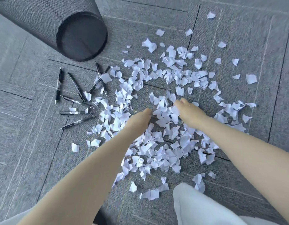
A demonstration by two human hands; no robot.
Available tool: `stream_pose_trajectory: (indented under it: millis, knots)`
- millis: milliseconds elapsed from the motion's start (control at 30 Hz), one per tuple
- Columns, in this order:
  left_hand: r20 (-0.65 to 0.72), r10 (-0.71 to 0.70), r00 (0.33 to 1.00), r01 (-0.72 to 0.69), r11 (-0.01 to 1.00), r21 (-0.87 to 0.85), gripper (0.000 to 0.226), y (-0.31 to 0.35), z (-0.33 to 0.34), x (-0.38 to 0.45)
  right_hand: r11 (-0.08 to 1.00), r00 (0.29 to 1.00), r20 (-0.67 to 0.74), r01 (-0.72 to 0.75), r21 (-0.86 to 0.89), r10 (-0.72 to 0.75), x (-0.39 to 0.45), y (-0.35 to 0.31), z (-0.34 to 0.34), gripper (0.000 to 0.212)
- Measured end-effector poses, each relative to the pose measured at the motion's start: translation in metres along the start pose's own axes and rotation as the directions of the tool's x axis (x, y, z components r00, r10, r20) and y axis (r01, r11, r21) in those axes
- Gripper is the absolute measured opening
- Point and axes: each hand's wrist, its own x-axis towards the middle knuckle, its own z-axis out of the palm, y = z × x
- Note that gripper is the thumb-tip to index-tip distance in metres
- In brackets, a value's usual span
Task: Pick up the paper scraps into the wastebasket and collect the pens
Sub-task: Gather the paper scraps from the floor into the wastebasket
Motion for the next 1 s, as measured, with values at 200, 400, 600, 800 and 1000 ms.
stream_pose_trajectory:
  millis: [200,400,600,800,1000]
  knots:
    - [0.042,0.09,0.995,-0.081,0.982,-0.173,0.021,0.001,-0.051,-0.008,0.903,0.995,0.097,-0.033,0.429,-0.009,-0.014,-0.026,-0.026,0.011]
    - [-0.101,0.116,0.988,-0.144,0.927,-0.347,0.022,0.004,-0.14,-0.049,0.655,0.999,0.015,0.014,0.755,-0.039,-0.031,-0.087,-0.088,0.047]
    - [-0.458,-0.127,0.88,-0.228,0.733,-0.641,0.011,-0.019,-0.251,-0.081,0.568,0.988,-0.153,0.117,0.814,0.016,-0.021,-0.134,-0.162,0.05]
    - [-0.568,-0.364,0.738,-0.318,0.555,-0.769,0.014,-0.047,-0.353,-0.082,0.541,0.961,-0.275,0.236,0.807,-0.009,-0.013,-0.183,-0.219,0.014]
    - [-0.626,-0.266,0.733,0.106,0.954,-0.282,0.013,-0.079,-0.374,-0.05,0.347,0.955,-0.294,0.292,0.891,-0.05,0.018,-0.228,-0.27,0.013]
